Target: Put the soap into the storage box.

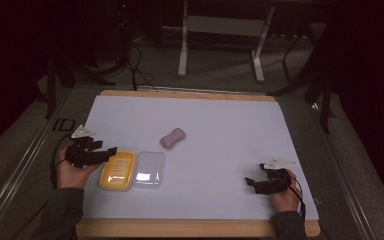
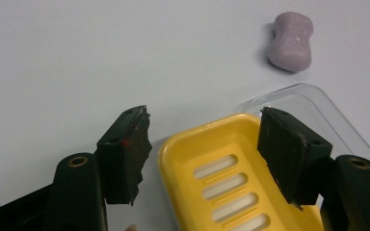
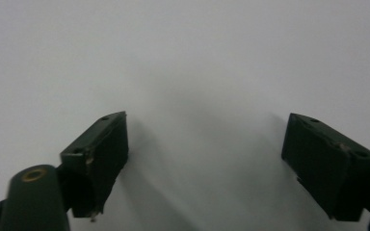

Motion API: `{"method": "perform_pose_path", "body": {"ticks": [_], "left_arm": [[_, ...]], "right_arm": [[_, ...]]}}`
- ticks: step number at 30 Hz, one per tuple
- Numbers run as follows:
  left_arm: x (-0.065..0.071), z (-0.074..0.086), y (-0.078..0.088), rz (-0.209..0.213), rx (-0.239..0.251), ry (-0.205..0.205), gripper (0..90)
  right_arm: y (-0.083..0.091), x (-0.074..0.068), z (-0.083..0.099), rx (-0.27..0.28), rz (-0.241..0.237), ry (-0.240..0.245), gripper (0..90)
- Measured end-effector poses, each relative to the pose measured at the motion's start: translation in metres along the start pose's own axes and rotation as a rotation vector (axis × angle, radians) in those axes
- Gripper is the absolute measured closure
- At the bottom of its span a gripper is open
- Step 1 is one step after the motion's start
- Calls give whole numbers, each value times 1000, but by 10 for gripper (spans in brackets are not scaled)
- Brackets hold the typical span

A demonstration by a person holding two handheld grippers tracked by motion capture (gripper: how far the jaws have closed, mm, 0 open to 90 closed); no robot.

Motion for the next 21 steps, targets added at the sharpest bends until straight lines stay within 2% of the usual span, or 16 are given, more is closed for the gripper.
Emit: {"method": "perform_pose_path", "body": {"ticks": [2,6,7,11,21], "left_arm": [[2,-4,-2,4,-4,-17,356],[5,-10,-3,5,-2,-38,352],[6,-15,-3,11,3,-45,352],[9,-21,-4,13,3,-59,352],[13,-33,-11,45,-11,-113,342]], "right_arm": [[4,0,0,41,21,1,197],[8,1,0,78,30,-12,200],[14,3,0,140,32,-34,201],[16,4,1,163,40,-45,201],[15,2,1,153,53,-29,215]]}}
Point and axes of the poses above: each handheld gripper's, and its own axes: y roughly backward along the jaws, z roughly out of its underside, x roughly to its right, the point moved 3 cm from there along -y, roughly forward along the jaws, and after that the axes turned 9 degrees about x, right-handed, at the moved point
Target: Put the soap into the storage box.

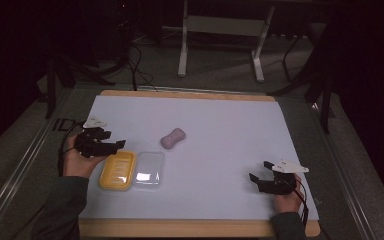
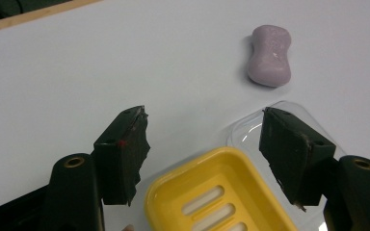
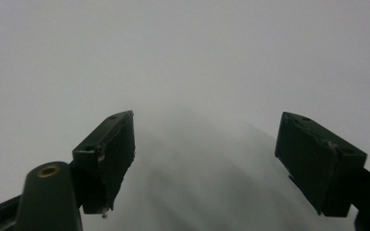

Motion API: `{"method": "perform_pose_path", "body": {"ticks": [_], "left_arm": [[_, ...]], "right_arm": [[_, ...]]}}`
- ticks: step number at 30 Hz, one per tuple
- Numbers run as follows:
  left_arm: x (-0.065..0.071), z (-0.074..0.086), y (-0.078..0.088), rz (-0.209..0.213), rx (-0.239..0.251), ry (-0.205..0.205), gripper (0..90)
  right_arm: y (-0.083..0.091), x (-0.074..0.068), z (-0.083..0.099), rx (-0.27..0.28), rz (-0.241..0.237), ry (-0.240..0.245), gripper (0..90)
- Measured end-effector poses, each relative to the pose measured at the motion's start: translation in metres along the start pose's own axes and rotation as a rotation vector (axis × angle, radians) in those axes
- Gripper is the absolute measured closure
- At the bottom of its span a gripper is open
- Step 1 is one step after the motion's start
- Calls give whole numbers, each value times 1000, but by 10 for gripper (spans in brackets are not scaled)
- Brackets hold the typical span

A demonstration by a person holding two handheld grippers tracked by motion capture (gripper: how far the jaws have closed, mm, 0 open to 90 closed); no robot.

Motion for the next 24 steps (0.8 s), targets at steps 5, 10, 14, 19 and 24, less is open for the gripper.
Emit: {"method": "perform_pose_path", "body": {"ticks": [5,10,14,19,24], "left_arm": [[2,-7,-6,25,-6,-10,340],[6,-15,-13,33,-18,-37,338],[9,-19,-18,42,-29,-59,335],[11,-23,-22,71,-35,-61,325],[14,-28,-25,80,-48,-81,324]], "right_arm": [[0,-1,0,0,1,5,215],[-1,-2,0,-12,0,17,214],[-1,-2,0,-11,0,16,214],[-1,-2,0,-12,-3,16,215],[-1,-2,0,-12,-4,17,214]]}}
Point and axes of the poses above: each handheld gripper's, and its own axes: y roughly backward along the jaws, z roughly out of its underside, x roughly to its right, the point moved 3 cm from there along -y, roughly forward along the jaws, and after that the axes turned 9 degrees about x, right-handed, at the moved point
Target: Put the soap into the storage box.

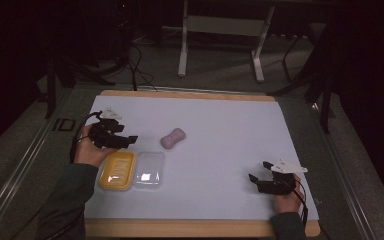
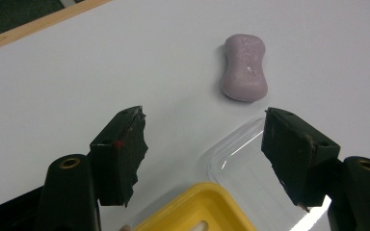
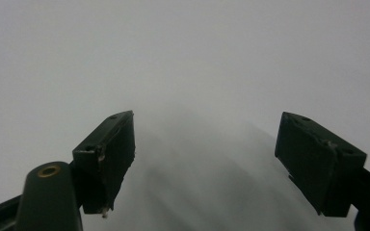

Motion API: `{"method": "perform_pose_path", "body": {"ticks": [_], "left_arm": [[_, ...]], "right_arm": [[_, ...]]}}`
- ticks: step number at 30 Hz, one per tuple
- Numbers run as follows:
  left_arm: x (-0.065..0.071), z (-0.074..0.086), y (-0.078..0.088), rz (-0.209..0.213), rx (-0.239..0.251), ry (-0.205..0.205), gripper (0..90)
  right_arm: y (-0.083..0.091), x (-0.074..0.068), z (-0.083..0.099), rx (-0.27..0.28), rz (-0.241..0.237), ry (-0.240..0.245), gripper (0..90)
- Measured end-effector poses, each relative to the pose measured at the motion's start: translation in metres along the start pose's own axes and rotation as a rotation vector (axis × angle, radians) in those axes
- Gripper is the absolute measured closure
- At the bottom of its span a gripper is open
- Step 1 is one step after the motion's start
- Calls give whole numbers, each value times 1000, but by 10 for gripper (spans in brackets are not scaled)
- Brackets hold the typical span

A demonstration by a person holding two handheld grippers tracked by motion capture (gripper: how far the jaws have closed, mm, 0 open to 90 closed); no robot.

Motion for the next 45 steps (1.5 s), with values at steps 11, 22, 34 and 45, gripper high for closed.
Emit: {"method": "perform_pose_path", "body": {"ticks": [11,22,34,45], "left_arm": [[4,-8,-8,10,-28,-28,324],[8,-16,-17,16,-56,-58,324],[14,-24,-27,26,-76,-93,325],[19,-35,-40,39,-92,-129,324]], "right_arm": [[0,0,0,-2,-1,4,211],[0,0,0,-4,-2,6,211],[-1,-1,0,-5,-3,9,208],[0,-1,0,-3,-4,10,208]]}}
Point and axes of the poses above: each handheld gripper's, and its own axes: y roughly backward along the jaws, z roughly out of its underside, x roughly to its right, the point moved 3 cm from there along -y, roughly forward along the jaws, and after that the axes turned 9 degrees about x, right-handed, at the moved point
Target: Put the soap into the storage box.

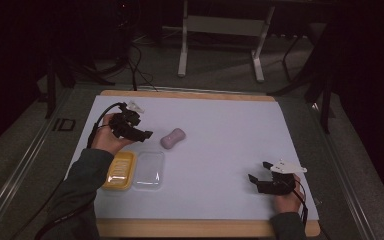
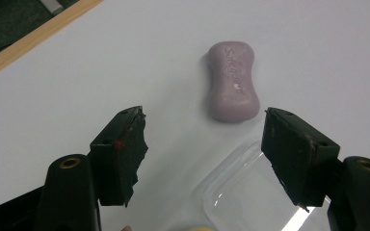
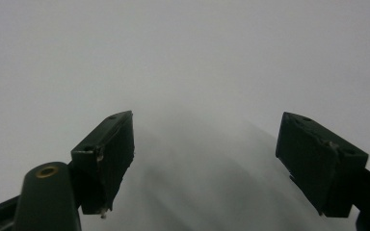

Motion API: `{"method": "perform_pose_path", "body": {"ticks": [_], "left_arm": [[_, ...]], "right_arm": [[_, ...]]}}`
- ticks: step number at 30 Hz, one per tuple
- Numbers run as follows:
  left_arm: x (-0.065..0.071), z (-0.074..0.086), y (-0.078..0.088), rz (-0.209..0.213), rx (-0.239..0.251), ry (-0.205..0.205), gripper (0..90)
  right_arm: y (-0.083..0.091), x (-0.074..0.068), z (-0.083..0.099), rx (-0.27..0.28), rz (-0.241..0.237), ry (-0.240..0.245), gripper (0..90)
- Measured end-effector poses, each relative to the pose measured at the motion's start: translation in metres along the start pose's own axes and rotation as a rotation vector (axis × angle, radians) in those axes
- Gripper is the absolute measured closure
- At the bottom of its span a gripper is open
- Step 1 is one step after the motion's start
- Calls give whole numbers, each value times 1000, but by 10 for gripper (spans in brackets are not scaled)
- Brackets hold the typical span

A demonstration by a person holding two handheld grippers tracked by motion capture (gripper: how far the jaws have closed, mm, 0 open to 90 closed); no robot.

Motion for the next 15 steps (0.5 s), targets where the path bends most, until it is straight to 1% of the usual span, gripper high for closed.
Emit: {"method": "perform_pose_path", "body": {"ticks": [7,15], "left_arm": [[4,-6,-7,12,-16,-25,324],[6,-9,-14,24,-30,-21,324]], "right_arm": [[0,0,0,0,0,4,208],[0,0,0,-1,-1,5,207]]}}
Point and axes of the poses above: each handheld gripper's, and its own axes: y roughly backward along the jaws, z roughly out of its underside, x roughly to its right, the point moved 3 cm from there along -y, roughly forward along the jaws, and after that the axes turned 9 degrees about x, right-handed, at the moved point
